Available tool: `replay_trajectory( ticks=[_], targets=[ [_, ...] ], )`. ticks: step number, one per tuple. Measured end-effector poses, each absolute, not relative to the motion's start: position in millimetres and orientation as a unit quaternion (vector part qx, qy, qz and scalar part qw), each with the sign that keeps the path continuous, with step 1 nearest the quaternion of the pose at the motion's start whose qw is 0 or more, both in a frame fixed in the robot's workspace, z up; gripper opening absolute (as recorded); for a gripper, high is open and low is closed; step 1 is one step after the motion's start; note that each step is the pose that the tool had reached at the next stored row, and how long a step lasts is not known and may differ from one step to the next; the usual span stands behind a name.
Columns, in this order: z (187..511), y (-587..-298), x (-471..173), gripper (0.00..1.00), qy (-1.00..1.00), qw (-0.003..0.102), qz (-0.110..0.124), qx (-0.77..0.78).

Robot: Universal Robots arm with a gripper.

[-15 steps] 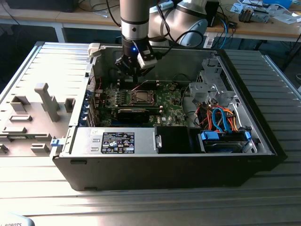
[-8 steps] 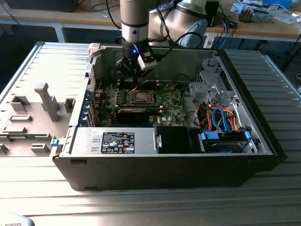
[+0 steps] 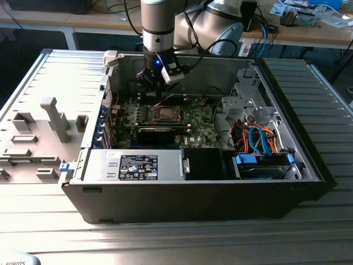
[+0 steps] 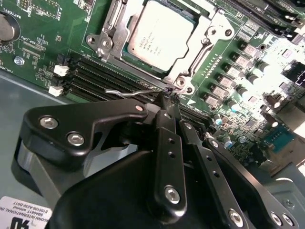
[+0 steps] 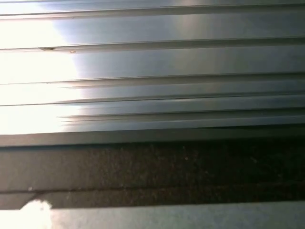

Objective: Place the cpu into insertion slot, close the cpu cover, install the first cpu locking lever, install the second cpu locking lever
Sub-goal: 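Install the first cpu locking lever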

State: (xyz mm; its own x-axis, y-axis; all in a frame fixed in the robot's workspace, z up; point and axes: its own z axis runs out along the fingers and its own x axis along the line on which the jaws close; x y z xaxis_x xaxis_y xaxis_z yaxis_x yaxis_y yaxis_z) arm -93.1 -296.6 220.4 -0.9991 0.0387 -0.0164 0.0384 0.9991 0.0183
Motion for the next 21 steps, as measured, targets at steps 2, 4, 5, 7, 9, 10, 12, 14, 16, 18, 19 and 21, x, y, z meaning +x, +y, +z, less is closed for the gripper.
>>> replay_trajectory(
  ticks=[2, 4, 5, 7, 9, 10, 12, 14, 16, 18, 19, 21],
  targets=[
    [219, -297, -93, 0.11, 1.0, 0.008, 0.009, 0.019],
    [219, -297, -92, 0.11, 1.0, 0.008, 0.009, 0.018],
    [218, -297, -90, 0.11, 1.0, 0.008, 0.009, 0.018],
    [217, -297, -87, 0.11, 1.0, 0.008, 0.009, 0.018],
    [216, -297, -85, 0.11, 1.0, 0.008, 0.009, 0.018],
    [216, -297, -83, 0.11, 1.0, 0.008, 0.009, 0.018],
    [215, -297, -81, 0.11, 1.0, 0.008, 0.009, 0.018],
    [214, -297, -79, 0.11, 1.0, 0.008, 0.009, 0.018],
    [213, -297, -76, 0.11, 1.0, 0.008, 0.009, 0.018],
    [211, -297, -74, 0.11, 1.0, 0.008, 0.009, 0.018],
    [211, -297, -73, 0.11, 1.0, 0.008, 0.009, 0.018],
    [209, -297, -69, 0.11, 1.0, 0.008, 0.009, 0.018]
  ],
)
